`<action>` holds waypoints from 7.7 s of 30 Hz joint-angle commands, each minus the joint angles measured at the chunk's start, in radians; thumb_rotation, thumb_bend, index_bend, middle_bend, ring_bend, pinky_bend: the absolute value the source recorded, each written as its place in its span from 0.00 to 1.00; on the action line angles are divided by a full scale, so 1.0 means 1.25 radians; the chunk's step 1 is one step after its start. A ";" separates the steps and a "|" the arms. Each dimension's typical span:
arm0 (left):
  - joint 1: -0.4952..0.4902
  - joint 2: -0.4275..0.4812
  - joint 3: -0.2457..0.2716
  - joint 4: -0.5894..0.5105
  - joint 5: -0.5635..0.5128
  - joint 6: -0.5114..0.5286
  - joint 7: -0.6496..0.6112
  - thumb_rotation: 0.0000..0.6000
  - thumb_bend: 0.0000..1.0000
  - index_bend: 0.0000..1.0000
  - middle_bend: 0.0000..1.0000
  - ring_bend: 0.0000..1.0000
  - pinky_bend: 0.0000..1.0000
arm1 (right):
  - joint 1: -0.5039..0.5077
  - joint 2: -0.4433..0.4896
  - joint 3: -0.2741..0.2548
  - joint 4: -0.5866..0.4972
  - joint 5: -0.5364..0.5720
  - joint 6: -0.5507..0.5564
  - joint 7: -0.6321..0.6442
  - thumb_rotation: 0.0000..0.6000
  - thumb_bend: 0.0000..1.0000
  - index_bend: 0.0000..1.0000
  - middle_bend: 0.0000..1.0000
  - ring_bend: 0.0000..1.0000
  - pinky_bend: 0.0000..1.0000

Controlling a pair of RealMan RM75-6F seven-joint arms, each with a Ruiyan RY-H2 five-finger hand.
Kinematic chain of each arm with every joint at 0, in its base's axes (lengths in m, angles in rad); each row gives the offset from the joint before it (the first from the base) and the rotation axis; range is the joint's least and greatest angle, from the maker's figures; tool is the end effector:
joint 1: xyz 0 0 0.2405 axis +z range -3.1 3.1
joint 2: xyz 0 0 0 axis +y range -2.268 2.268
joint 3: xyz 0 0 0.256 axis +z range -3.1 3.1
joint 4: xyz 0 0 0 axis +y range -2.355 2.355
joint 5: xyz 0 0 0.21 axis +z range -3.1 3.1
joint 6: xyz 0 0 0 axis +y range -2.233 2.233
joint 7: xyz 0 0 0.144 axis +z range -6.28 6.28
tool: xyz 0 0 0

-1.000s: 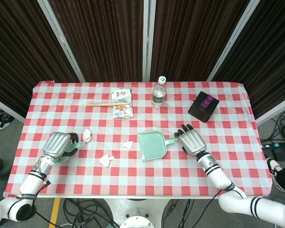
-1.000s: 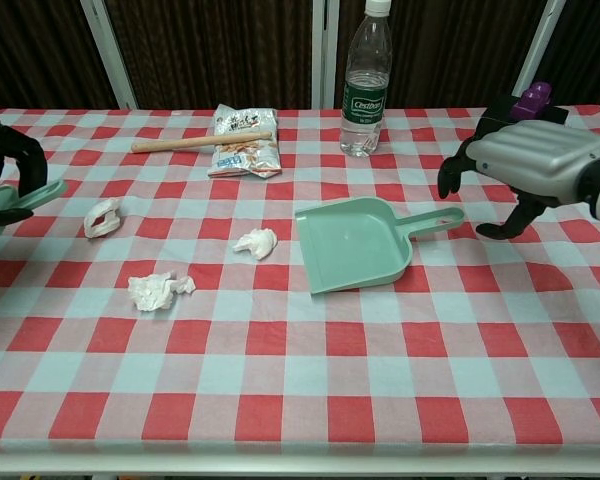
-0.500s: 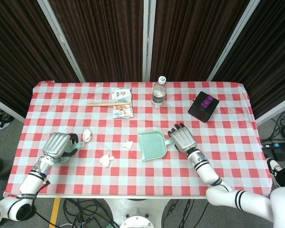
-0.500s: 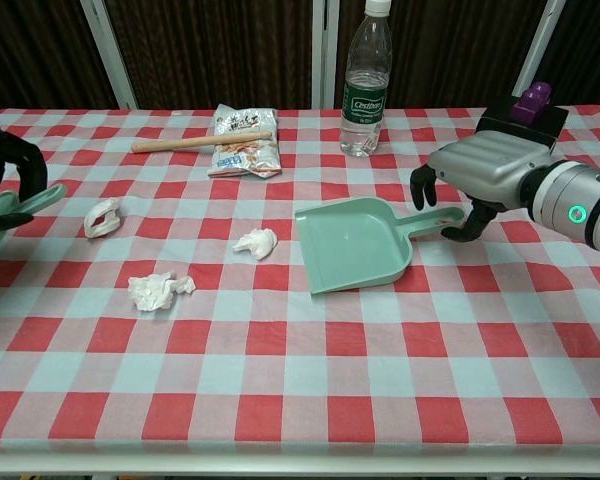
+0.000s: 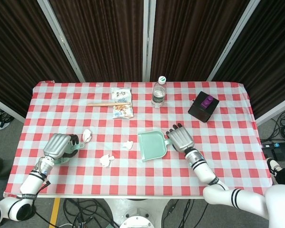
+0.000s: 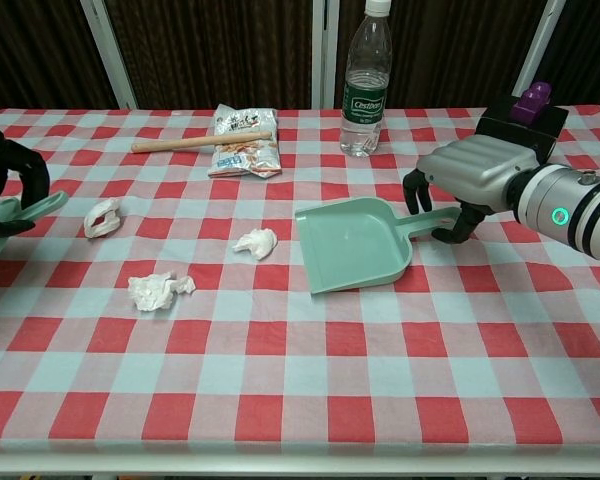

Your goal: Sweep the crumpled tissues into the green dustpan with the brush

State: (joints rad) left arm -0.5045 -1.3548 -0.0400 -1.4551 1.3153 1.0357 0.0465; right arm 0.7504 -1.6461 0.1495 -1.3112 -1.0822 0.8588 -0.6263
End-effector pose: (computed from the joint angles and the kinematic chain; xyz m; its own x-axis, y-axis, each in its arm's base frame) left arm -0.2614 0.2938 0.0425 0.4063 0.3122 0.8588 0.9091 -0.2330 -0.3454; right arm -0.1718 -0.3475 -0.0509 0.7175 -0.2283 0.6581 -0.6787 -0.4417 0.5867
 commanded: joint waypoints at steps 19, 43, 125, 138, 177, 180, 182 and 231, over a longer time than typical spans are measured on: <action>-0.049 -0.043 -0.036 0.116 0.064 -0.030 -0.147 1.00 0.44 0.54 0.52 0.65 0.89 | 0.063 0.064 0.023 -0.086 0.077 -0.012 -0.063 1.00 0.44 0.66 0.57 0.35 0.29; -0.164 -0.235 -0.056 0.378 0.149 -0.087 -0.655 1.00 0.45 0.54 0.52 0.64 0.88 | 0.180 -0.014 -0.011 -0.056 0.235 -0.010 -0.194 1.00 0.44 0.66 0.57 0.35 0.29; -0.144 -0.493 -0.236 0.283 -0.051 0.018 -0.427 1.00 0.52 0.54 0.52 0.60 0.87 | 0.257 -0.049 -0.017 0.117 0.112 -0.119 0.024 1.00 0.55 0.69 0.57 0.36 0.26; -0.126 -0.457 -0.221 0.256 -0.026 0.037 -0.446 1.00 0.52 0.54 0.52 0.60 0.87 | 0.259 -0.036 -0.029 0.107 0.146 -0.100 -0.029 1.00 0.57 0.70 0.57 0.36 0.25; -0.205 -0.557 -0.278 0.362 -0.049 -0.007 -0.552 1.00 0.53 0.54 0.52 0.60 0.87 | 0.279 -0.099 0.022 0.141 0.241 -0.140 0.042 1.00 0.60 0.71 0.57 0.37 0.25; -0.205 -0.560 -0.282 0.361 -0.049 -0.002 -0.559 1.00 0.53 0.54 0.52 0.60 0.87 | 0.271 -0.099 0.025 0.142 0.225 -0.149 0.078 1.00 0.60 0.71 0.57 0.36 0.25; -0.204 -0.558 -0.287 0.351 -0.054 -0.003 -0.567 1.00 0.53 0.54 0.52 0.60 0.87 | 0.267 -0.099 0.027 0.144 0.212 -0.149 0.097 1.00 0.60 0.71 0.57 0.36 0.25; -0.086 -0.244 -0.145 0.168 -0.122 0.005 0.072 1.00 0.53 0.52 0.49 0.57 0.86 | 0.051 0.270 -0.056 -0.220 0.018 0.087 0.203 1.00 0.22 0.00 0.15 0.04 0.10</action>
State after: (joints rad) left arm -0.6109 -1.6981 -0.2542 -1.2073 1.2386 1.0909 -0.0461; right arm 0.8262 -1.3186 0.0876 -1.5773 -1.0480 0.9572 -0.3835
